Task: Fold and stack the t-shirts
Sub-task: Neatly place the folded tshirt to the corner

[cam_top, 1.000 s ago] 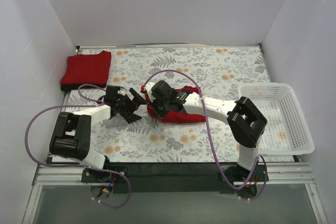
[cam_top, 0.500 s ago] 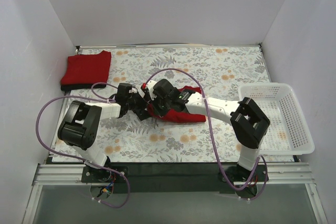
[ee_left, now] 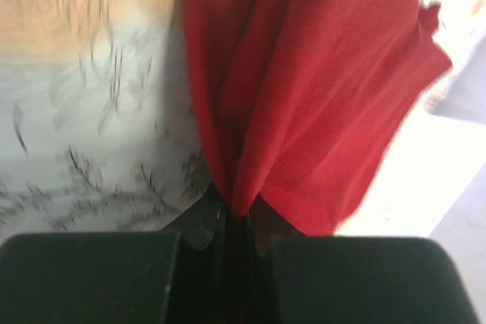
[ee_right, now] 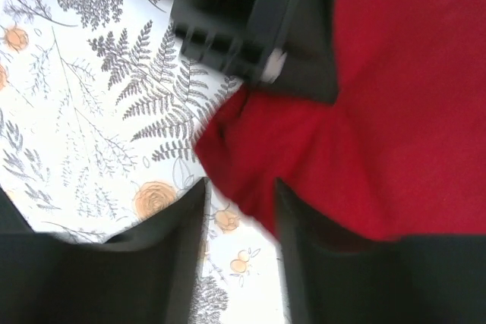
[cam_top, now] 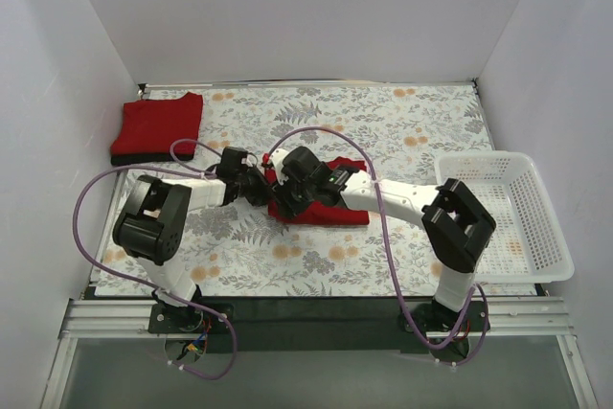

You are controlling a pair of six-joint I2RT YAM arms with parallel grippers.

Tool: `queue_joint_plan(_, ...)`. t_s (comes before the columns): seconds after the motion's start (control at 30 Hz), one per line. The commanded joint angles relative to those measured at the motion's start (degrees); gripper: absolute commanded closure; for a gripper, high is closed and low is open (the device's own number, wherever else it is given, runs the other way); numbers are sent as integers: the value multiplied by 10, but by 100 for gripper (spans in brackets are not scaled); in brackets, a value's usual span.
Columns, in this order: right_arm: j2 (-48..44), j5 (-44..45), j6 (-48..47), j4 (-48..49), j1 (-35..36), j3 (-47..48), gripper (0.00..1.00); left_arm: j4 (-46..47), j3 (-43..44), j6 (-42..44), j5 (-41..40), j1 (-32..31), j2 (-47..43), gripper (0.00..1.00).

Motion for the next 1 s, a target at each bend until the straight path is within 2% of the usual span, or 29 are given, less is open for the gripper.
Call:
queue_joint_plan(0.0, -45, 10, -6, 21, 1, -14, 53, -102, 72, 114, -99, 11, 7, 100)
queue_joint_plan(0.03, -52, 23, -9, 20, 1, -20, 39, -138, 111, 135, -112, 14, 10, 100)
queue_joint_plan(0.07, -69, 29, -11, 15, 0, -31, 33, -155, 130, 173, -122, 18, 13, 100)
queue_joint_plan(0.2, -122, 61, -7, -3, -1, -63, 22, -250, 246, 287, -208, 36, 53, 100)
queue_joint_plan(0.37, -191, 72, 8, -18, 0, -119, 21, -341, 397, 399, -304, 67, 97, 100)
queue_joint_plan(0.47, -215, 75, 16, -34, -1, -136, 21, -356, 460, 444, -362, 82, 117, 100)
queue_joint_plan(0.63, -226, 74, 24, -60, -2, -149, 21, -363, 546, 570, -460, 93, 153, 100)
queue_joint_plan(0.9, -196, 71, 26, -112, -7, -125, 22, -313, 637, 713, -499, 116, 184, 98)
queue_joint_plan(0.97, -187, 70, 28, -119, -8, -116, 22, -331, 693, 733, -500, 125, 199, 98)
